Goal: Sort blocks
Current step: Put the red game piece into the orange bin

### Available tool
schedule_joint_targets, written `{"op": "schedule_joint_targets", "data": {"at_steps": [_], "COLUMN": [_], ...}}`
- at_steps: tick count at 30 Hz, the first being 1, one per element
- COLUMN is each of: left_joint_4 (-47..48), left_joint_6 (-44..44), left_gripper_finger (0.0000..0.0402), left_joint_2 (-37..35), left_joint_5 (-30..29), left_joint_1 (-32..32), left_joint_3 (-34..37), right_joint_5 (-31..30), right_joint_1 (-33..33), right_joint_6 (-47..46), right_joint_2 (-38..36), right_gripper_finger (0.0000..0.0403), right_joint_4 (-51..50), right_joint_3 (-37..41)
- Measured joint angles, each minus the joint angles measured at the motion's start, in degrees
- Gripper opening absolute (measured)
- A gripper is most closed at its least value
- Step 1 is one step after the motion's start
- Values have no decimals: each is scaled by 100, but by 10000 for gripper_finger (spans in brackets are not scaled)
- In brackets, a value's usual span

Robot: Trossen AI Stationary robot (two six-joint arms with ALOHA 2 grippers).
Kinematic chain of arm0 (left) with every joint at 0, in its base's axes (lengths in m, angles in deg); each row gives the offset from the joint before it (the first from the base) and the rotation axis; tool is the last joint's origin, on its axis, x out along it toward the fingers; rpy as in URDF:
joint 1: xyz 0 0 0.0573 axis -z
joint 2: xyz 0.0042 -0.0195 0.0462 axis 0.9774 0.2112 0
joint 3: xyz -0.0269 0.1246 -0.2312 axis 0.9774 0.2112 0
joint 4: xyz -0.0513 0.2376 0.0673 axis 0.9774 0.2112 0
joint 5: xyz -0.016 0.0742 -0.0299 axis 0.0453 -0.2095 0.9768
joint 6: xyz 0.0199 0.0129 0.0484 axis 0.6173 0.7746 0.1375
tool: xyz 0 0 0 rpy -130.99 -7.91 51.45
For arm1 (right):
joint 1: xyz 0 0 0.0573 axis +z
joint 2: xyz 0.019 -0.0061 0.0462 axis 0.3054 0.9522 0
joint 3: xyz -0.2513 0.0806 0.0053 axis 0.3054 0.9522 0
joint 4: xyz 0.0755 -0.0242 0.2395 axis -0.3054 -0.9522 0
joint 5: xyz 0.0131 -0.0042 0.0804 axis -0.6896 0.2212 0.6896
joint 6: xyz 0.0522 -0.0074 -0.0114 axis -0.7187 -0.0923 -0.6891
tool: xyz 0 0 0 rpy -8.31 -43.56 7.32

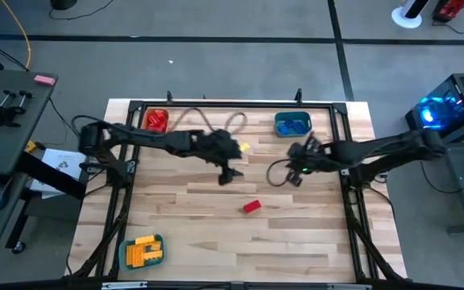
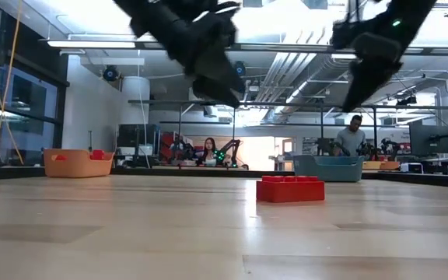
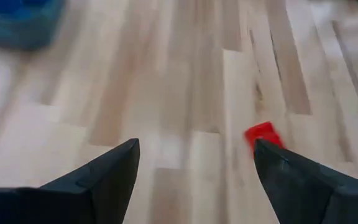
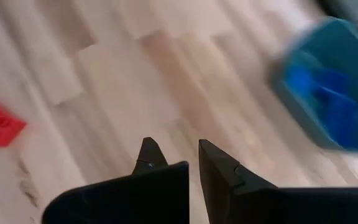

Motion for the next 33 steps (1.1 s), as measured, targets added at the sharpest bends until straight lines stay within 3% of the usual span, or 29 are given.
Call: {"op": "schedule_joint_targets", "data": {"at_steps": [4,9,14,18,23,27,33], "left_joint_4": [831,263,398,336,351,75,-291], "left_joint_6": [-1230,-2659,-3431,-3301,-1881,-1547,-2130], "left_gripper_finger": [300,300,300,300,300,300,300], "left_joint_2": [748,1315,1747,1957,2201,2388,2635], "left_joint_5": [-128,-270,-1573,-2206,-2762,-2432,-2050], "left_joint_1": [436,1096,1773,2060,2225,2168,2050], "left_joint_3": [-1038,-1411,-1396,-1395,-1396,-1396,-1396], "right_joint_5": [-151,172,783,902,906,908,900], "right_joint_1": [-52,-58,-42,90,293,431,545], "right_joint_6": [-513,-548,-544,-541,-539,-541,-540], "right_joint_2": [-837,-1597,-2039,-2166,-2177,-2171,-2174], "right_gripper_finger": [0,0,0,0,0,0,0], "right_joint_4": [-742,-822,-768,-671,-317,14,73], "right_joint_3": [105,376,696,854,1003,1065,1067]}}
